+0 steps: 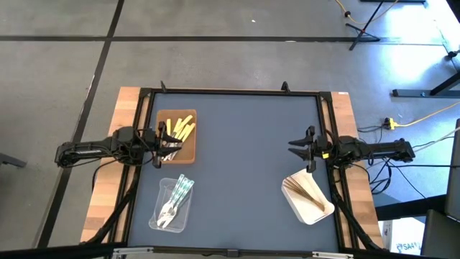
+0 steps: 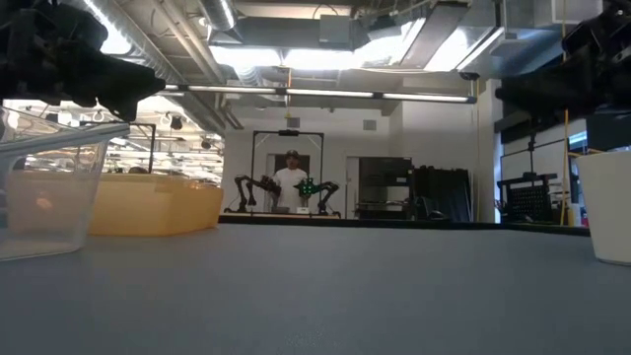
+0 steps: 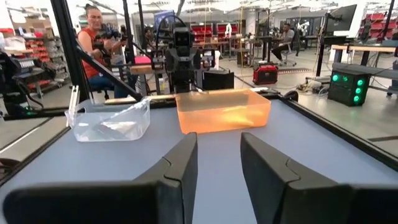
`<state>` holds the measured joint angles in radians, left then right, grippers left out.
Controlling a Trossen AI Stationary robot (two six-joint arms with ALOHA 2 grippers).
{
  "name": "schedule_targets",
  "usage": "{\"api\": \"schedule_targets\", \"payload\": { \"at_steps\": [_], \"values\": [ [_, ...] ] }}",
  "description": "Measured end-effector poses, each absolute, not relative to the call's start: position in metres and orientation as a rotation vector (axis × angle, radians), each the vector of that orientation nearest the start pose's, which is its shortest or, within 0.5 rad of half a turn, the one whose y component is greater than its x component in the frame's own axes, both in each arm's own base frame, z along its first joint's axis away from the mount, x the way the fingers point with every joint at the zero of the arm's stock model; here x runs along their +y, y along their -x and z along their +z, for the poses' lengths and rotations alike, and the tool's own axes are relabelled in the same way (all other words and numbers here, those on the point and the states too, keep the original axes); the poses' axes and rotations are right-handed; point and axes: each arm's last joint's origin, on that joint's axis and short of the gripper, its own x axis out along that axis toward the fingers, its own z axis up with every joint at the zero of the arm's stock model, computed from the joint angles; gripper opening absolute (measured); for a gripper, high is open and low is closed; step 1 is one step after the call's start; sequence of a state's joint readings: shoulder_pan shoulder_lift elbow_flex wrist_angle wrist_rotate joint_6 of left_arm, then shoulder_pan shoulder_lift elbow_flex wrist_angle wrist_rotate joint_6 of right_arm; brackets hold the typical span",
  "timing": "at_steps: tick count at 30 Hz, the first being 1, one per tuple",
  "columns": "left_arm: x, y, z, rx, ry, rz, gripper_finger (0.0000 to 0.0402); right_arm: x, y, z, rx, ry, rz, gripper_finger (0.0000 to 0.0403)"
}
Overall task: Sort silverware by color (type)
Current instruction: Return to Home Position
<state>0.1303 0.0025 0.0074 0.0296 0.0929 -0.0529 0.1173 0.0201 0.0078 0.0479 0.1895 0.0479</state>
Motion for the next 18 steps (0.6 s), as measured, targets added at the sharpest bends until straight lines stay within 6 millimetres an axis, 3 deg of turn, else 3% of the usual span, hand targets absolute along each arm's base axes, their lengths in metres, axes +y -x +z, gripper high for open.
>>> {"api": "schedule_targets", "payload": {
  "at_steps": [18],
  "values": [
    [0.0101,-0.0967,0.1686,-0.034,0.046,0.040,0.0119,0.0065,-0.1014,0.1645,0.021,-0.044,-0.073,0.0111]
  ]
}}
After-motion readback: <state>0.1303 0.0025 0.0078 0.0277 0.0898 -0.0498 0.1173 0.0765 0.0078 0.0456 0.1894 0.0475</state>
